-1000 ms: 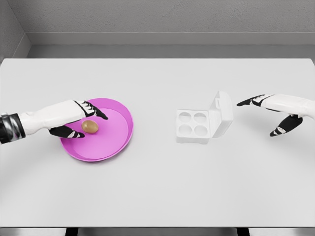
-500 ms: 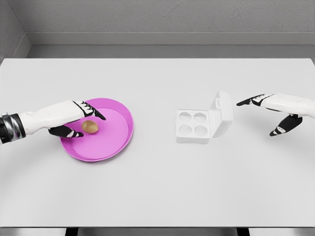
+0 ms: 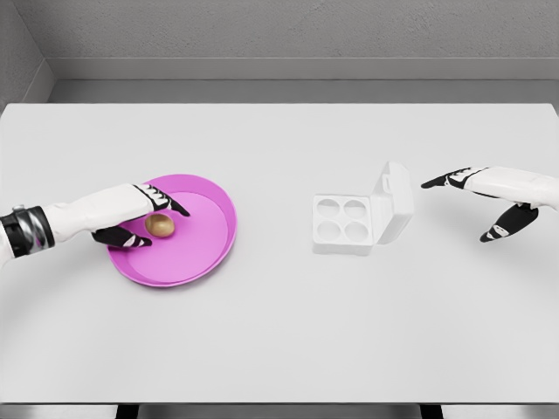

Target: Pack egg into the box and close the box lid

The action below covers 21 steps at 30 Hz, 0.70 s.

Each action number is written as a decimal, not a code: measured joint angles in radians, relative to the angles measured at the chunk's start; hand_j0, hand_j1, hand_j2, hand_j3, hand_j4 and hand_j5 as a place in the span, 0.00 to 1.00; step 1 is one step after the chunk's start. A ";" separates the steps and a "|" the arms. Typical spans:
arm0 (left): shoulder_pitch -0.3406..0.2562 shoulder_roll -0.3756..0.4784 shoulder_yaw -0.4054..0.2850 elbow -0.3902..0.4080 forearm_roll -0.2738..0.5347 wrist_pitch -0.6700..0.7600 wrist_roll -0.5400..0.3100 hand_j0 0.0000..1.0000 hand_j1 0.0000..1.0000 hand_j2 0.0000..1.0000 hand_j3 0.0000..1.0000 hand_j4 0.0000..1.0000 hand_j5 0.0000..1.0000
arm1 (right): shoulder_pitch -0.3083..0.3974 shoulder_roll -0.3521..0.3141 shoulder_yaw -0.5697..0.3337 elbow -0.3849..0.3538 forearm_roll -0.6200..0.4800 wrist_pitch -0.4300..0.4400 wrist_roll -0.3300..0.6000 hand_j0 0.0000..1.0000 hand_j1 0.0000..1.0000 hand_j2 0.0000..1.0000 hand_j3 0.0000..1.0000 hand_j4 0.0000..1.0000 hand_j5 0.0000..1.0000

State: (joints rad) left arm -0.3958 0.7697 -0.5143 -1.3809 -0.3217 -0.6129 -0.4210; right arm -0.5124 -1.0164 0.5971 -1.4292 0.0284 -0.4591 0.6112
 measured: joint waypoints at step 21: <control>0.002 -0.001 -0.014 0.015 0.001 0.001 -0.001 0.60 0.60 0.60 0.60 0.60 0.60 | 0.002 -0.004 -0.001 0.003 0.000 0.000 0.000 1.00 1.00 1.00 1.00 1.00 1.00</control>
State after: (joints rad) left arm -0.3942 0.7691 -0.5282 -1.3664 -0.3202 -0.6119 -0.4218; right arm -0.5108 -1.0203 0.5957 -1.4263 0.0284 -0.4591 0.6112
